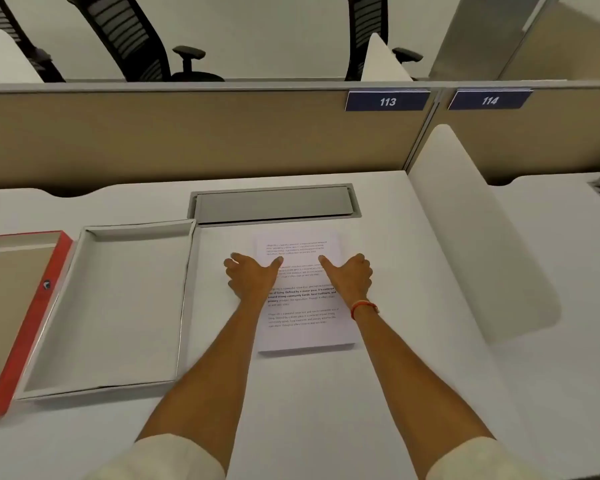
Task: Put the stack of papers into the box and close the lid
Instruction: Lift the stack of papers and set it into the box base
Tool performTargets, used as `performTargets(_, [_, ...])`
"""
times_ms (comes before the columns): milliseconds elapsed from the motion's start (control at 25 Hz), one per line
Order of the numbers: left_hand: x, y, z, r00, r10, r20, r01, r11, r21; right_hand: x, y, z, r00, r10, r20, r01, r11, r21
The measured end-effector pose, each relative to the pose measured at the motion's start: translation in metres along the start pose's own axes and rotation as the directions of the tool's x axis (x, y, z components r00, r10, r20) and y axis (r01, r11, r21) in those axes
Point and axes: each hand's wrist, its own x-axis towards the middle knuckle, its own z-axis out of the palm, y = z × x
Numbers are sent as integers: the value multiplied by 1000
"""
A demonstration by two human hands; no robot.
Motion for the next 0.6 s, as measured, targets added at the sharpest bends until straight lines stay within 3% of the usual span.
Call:
performTargets(160, [7, -1, 1, 980, -188, 59, 191, 980, -49, 7, 1, 3, 986, 138, 97, -137, 990, -13])
performTargets(600, [13, 11, 13, 958, -238, 161, 227, 970, 82, 20, -1, 11, 972, 151, 182, -149, 989, -22])
